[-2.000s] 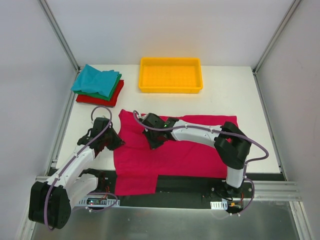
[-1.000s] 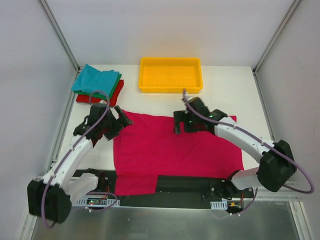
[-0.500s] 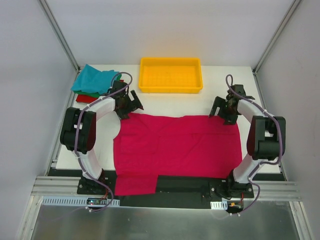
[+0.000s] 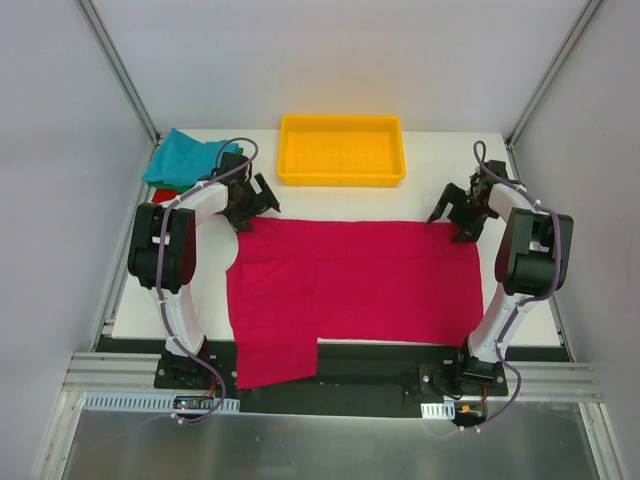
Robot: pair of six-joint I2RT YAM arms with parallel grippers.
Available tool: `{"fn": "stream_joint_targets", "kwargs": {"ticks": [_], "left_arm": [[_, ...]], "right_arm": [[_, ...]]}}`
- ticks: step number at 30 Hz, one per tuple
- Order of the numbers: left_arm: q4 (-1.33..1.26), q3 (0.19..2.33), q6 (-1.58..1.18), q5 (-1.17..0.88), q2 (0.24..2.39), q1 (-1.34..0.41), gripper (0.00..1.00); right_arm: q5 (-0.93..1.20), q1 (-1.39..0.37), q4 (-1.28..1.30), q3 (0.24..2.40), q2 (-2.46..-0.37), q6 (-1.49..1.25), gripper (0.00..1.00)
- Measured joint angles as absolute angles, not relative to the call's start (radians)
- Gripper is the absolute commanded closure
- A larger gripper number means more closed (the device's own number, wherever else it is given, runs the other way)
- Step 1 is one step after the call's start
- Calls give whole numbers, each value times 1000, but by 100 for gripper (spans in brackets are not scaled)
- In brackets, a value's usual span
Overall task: Fold and stack the t-shirts
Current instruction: Fold the flattened tshirt in 1/3 of the way
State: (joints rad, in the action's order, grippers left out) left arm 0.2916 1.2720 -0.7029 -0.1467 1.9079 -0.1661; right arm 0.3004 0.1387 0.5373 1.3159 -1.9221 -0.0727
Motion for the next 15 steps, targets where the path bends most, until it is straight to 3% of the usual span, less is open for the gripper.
{"fn": "stream_joint_targets", "kwargs": {"ticks": [15], "left_arm": [[367, 1551, -677, -147, 2090, -156, 1]], "right_arm": [[338, 146, 542, 1467, -2026, -74, 4]]}}
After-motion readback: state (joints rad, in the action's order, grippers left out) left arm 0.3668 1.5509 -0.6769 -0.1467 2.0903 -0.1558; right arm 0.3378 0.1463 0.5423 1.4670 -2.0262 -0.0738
